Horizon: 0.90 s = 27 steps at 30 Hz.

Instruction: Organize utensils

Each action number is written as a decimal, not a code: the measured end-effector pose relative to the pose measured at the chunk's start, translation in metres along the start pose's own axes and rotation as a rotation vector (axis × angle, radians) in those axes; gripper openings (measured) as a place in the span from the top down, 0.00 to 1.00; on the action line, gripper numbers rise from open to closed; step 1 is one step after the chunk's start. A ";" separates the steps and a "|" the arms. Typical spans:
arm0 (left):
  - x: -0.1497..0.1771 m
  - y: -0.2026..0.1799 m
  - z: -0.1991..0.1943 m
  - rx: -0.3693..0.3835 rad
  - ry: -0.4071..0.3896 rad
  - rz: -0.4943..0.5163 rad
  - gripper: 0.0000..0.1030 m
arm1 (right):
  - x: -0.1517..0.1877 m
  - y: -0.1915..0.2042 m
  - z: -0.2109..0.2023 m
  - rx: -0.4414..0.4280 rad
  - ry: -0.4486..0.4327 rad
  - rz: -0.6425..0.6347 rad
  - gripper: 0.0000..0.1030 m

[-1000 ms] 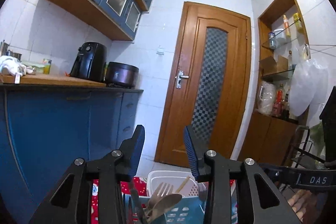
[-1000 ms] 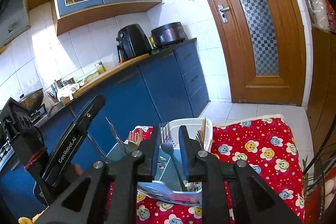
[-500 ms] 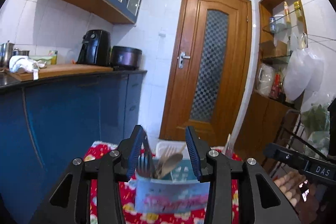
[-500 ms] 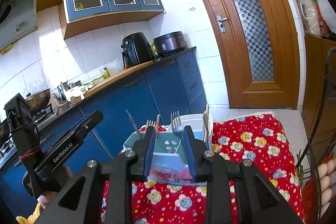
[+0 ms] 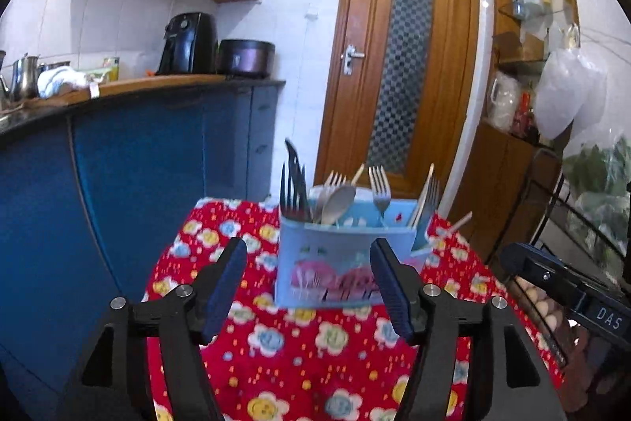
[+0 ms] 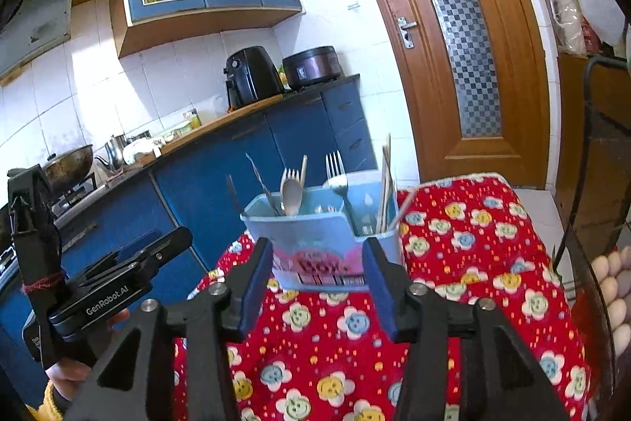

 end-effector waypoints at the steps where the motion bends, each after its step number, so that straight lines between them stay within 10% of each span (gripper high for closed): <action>1: 0.004 0.001 0.001 -0.007 0.008 0.005 0.35 | 0.006 -0.001 0.001 0.005 0.010 0.006 0.45; 27: 0.092 0.026 0.040 -0.101 0.144 0.013 0.34 | 0.102 -0.011 0.031 0.218 0.140 -0.059 0.24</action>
Point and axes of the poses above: each gripper's, at about its wrist camera, not at the fingertips, and z roughly the way its jaws point, y to its left, x to its underside, the point moved 6 cm from there along z, roughly the way its jaws point, and after that the axes turned 12 degrees about -z, right-handed, at the moved point
